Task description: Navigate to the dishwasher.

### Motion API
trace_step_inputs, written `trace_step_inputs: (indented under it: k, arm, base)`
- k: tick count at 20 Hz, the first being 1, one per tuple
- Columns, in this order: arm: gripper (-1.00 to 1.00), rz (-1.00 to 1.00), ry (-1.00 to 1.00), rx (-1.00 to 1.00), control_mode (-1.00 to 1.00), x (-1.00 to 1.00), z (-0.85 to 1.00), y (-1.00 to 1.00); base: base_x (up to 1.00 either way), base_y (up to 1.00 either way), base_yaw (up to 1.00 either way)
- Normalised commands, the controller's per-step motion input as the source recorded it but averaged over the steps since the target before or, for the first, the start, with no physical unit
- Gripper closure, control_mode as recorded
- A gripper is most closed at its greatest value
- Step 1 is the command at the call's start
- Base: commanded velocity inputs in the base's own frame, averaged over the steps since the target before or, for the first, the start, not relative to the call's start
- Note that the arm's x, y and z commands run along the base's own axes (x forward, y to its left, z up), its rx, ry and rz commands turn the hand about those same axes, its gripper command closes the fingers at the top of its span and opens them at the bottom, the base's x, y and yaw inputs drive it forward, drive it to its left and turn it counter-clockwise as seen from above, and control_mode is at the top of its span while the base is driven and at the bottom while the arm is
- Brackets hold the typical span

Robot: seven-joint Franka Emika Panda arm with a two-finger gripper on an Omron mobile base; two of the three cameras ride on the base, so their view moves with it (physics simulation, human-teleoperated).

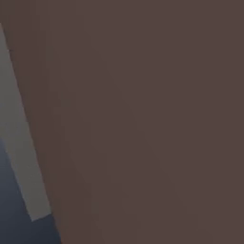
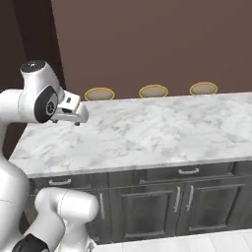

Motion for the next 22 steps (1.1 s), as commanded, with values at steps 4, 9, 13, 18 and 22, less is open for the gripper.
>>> trace_step_inputs:
  k: [4,9,13,18,22]
  arm:
    - [-1.00,0.00,0.00,0.00,1.00,0.00,0.00,0.00]
    - [-1.00,0.00,0.00,0.00,1.00,0.00,0.00,0.00]
    - [-1.00,0.00,0.00,0.00,1.00,0.00,0.00,0.00]
    - [-1.00,0.00,0.00,0.00,1.00,0.00,0.00,0.00]
    - [-1.00,0.00,0.00,0.00,1.00,0.00,0.00,0.00]
  base:
    - [-0.01,-0.19,-0.92]
    - [0.00,-0.22,-0.97]
    - [0.01,-0.47,-0.92]
    - [0.03,-0.47,-0.93]
    - [0.01,-0.46,-0.91]
